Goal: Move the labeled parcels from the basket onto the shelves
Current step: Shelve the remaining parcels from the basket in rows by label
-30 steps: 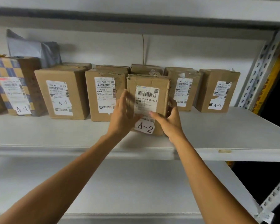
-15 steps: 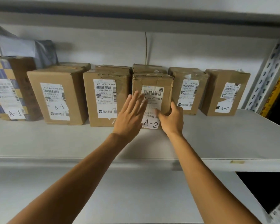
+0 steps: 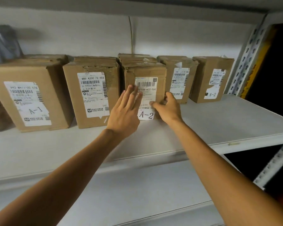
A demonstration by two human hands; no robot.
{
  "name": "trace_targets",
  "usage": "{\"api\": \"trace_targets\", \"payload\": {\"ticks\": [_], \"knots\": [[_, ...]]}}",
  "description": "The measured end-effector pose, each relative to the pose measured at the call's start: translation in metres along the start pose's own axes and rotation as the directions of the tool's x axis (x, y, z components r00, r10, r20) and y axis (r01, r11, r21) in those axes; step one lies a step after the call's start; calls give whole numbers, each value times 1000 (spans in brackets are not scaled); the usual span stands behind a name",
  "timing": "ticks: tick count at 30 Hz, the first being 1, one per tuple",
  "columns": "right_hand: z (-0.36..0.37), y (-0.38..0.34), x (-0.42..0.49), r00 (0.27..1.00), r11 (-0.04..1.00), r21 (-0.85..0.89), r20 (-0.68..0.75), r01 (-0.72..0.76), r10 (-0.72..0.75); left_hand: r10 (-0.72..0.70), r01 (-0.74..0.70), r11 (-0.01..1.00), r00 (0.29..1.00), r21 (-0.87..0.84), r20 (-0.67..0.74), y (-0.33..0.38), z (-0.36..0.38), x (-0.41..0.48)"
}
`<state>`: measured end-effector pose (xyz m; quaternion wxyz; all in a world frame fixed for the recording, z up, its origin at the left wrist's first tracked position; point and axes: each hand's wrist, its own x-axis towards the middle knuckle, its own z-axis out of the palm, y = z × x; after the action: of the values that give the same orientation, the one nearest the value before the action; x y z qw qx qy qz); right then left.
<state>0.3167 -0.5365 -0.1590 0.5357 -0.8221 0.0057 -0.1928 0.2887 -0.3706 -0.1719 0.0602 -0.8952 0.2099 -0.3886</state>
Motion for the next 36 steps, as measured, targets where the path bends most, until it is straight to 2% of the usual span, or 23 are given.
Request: {"api": "trace_targets", "payload": {"ticks": [3,5,7,9,11,15,18,24,28,33,36], "knots": [[-16,-5,-25,994,997,-30,77,73,-71,-9,20,995,993,-95,114,3,-19,-3],[-36,-6,-43,984,976,-138,67,170,-162,-6,33,986,986,-161,168,9,-33,0],[-62,-6,-60,980,948,-250,71,198,-186,7,71,943,972,-324,234,22,-46,8],[-94,-4,-80,988,925,-345,58,157,-146,60,97,875,950,-474,305,43,-58,15],[-131,-1,-106,994,908,-407,5,99,-107,149,65,827,932,-559,330,74,-71,22],[-199,18,-188,987,943,-315,-149,-109,65,325,-67,824,869,-563,373,163,-104,17],[-245,42,-261,962,921,-309,-203,-240,182,489,-143,744,782,-653,386,235,-132,-7],[-330,87,-407,841,797,-327,-386,-508,379,742,-186,550,557,-814,374,361,-180,-67],[-366,109,-490,718,743,-219,-526,-633,456,836,-215,453,440,-865,329,434,-200,-108],[-388,134,-569,567,631,-129,-599,-765,565,922,-268,330,297,-905,249,514,-204,-162],[-392,157,-610,482,584,-40,-610,-811,628,966,-233,224,180,-946,184,559,-196,-198]]}}
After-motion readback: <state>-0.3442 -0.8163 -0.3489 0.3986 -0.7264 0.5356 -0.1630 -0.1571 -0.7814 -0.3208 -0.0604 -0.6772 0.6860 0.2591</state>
